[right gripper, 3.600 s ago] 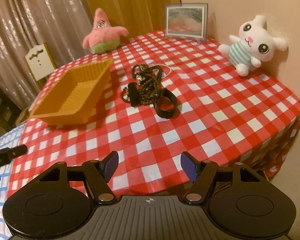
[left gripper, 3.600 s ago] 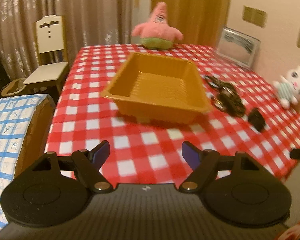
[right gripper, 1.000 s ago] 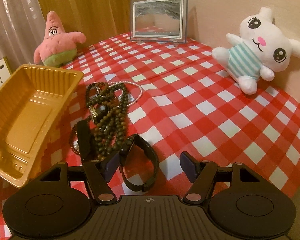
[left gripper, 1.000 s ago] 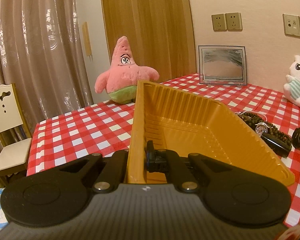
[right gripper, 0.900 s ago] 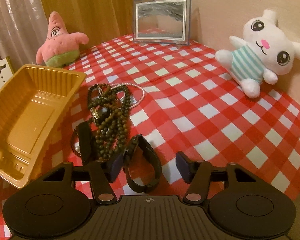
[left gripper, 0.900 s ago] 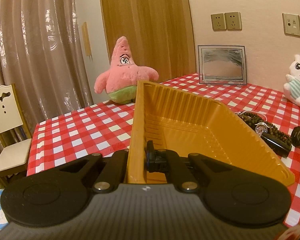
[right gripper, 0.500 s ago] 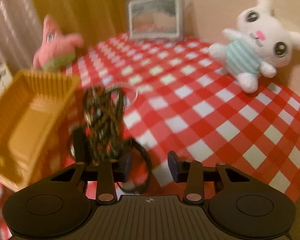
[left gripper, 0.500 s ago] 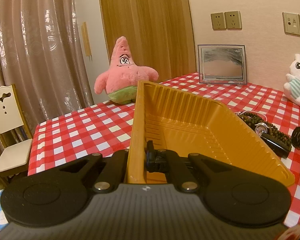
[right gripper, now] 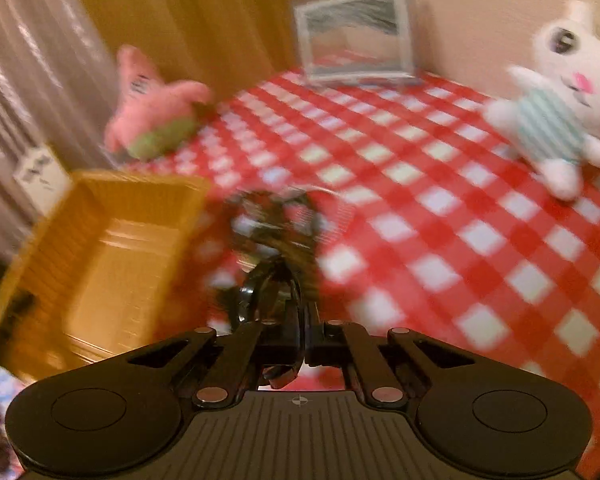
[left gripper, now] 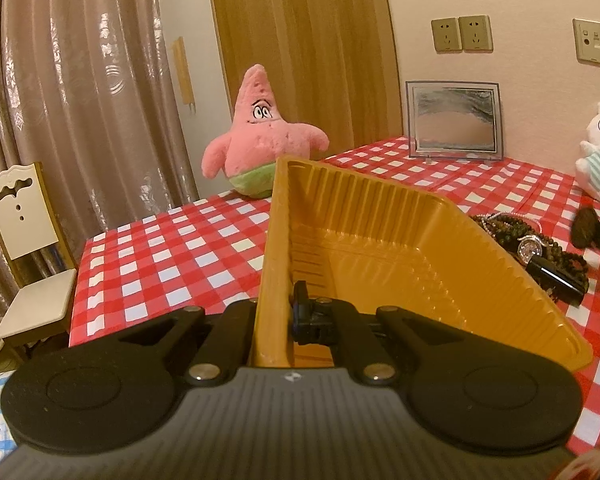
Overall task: Organize jewelry
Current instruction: 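Carry the black band into the orange tray and open the right gripper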
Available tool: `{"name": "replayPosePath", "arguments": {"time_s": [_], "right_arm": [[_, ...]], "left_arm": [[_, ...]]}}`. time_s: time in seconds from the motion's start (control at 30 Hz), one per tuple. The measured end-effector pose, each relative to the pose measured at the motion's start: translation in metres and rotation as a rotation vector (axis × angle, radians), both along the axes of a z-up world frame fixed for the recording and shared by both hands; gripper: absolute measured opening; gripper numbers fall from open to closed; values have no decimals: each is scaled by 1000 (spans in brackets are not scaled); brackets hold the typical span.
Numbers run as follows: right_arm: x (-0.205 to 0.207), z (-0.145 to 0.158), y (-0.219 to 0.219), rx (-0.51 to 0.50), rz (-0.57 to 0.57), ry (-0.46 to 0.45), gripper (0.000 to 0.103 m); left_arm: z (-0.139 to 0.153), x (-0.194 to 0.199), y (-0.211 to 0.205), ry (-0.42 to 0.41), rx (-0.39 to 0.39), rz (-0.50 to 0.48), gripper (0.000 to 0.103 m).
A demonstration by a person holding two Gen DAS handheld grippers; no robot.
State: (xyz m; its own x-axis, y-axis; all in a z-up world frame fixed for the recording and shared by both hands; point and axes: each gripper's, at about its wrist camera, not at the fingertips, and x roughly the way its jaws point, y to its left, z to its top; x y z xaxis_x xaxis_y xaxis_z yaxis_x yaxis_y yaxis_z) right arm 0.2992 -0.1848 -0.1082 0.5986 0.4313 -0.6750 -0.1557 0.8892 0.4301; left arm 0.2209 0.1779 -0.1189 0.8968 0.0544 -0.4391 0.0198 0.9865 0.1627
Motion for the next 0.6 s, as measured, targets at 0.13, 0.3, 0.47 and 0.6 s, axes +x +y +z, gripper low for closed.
{"name": "replayPosePath", "arguments": {"time_s": [0.13,0.3,0.47,0.6], "right_arm": [[5,13,38,106,110,-19,2],[10,6,94,125,240,3,2],[7,-12,139,18,334,12,2],[3,-24,152,-63,359,-6,2]], "left_arm": [[0,-1,0,3,3,5,2],[0,-3,1,8,-4,19,2],[0,-5,1,5,-10,25,2],[1,-5,1,1,-14,22,2]]}}
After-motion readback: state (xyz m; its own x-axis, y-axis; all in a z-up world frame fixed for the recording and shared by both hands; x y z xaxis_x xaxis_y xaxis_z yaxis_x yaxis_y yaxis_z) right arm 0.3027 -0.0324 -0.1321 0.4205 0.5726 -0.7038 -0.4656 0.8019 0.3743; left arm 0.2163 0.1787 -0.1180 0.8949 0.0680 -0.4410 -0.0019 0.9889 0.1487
